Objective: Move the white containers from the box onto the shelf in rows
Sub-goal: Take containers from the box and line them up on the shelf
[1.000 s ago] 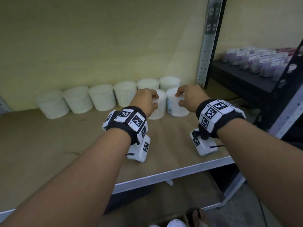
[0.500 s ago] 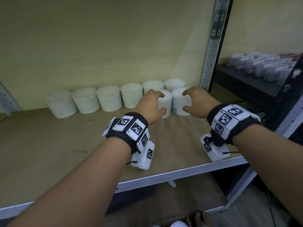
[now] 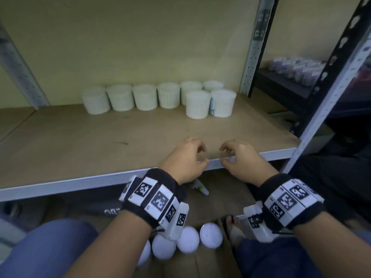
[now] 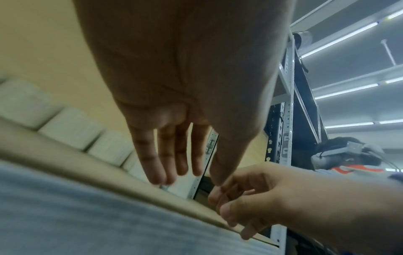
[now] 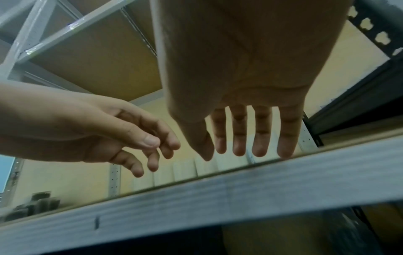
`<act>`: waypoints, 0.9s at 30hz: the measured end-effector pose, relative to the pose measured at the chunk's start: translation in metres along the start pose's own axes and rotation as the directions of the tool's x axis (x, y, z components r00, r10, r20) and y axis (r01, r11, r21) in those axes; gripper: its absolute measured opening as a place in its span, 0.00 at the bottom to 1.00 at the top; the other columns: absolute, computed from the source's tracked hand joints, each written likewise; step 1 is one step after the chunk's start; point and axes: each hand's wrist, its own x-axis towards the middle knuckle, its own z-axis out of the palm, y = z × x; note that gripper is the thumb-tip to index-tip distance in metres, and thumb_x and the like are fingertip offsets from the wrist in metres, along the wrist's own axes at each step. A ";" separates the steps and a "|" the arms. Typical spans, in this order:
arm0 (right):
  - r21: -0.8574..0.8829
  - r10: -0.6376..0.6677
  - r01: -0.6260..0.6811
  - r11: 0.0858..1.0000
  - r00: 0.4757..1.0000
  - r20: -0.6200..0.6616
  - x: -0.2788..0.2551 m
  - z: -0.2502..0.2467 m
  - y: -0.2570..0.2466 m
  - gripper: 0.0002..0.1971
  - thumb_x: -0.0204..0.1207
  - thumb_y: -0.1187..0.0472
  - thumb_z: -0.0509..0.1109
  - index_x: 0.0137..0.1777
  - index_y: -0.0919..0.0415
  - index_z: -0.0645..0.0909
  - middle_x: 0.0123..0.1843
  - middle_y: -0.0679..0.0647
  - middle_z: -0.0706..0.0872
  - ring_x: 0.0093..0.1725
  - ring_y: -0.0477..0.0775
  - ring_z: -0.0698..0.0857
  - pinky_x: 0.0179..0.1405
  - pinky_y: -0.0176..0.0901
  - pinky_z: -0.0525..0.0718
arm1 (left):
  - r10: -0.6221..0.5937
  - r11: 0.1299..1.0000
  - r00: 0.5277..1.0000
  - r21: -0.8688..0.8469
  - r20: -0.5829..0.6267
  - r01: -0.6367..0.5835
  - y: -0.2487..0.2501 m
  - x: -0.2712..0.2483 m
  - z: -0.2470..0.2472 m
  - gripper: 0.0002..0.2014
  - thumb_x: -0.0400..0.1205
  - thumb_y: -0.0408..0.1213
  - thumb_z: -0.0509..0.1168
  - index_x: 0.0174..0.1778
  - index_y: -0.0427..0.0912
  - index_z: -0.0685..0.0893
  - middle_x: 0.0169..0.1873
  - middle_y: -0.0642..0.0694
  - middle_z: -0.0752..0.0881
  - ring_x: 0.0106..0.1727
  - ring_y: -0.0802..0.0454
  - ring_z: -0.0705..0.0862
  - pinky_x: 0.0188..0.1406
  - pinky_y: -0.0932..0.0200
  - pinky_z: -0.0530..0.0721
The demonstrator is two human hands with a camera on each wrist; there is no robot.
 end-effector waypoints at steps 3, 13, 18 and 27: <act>0.005 0.006 -0.006 1.000 0.998 0.057 -0.023 0.030 0.012 0.14 0.72 0.58 0.72 0.57 0.58 0.81 0.55 0.55 0.84 0.57 0.57 0.83 0.59 0.46 0.81 | -0.018 0.999 0.986 -0.047 0.163 0.026 -0.009 -0.025 0.032 0.12 0.77 0.42 0.69 0.55 0.44 0.82 0.46 0.51 0.78 0.49 0.49 0.83 0.47 0.63 0.75; -0.047 0.260 -0.268 0.962 0.854 0.451 -0.047 0.134 0.062 0.20 0.77 0.59 0.68 0.69 0.60 0.75 0.64 0.59 0.82 0.65 0.60 0.81 0.60 0.42 0.79 | -0.298 0.954 0.808 0.141 0.509 0.264 -0.080 -0.053 0.147 0.23 0.78 0.40 0.68 0.68 0.38 0.76 0.67 0.40 0.77 0.67 0.42 0.78 0.62 0.56 0.76; -0.168 0.286 -0.231 0.958 0.786 0.549 -0.046 0.194 0.086 0.22 0.69 0.53 0.69 0.65 0.54 0.75 0.64 0.58 0.79 0.67 0.63 0.78 0.68 0.51 0.77 | -0.406 0.913 0.724 0.210 0.558 0.350 -0.119 -0.053 0.199 0.28 0.77 0.41 0.69 0.73 0.42 0.71 0.73 0.42 0.71 0.71 0.42 0.75 0.67 0.54 0.74; -0.454 0.289 0.042 0.890 0.719 0.632 -0.041 0.272 0.108 0.36 0.74 0.40 0.60 0.82 0.45 0.57 0.84 0.55 0.57 0.83 0.69 0.51 0.81 0.67 0.42 | -0.530 0.848 0.654 0.341 0.539 0.406 -0.172 -0.048 0.280 0.39 0.73 0.42 0.71 0.79 0.55 0.59 0.79 0.48 0.57 0.78 0.37 0.63 0.72 0.44 0.73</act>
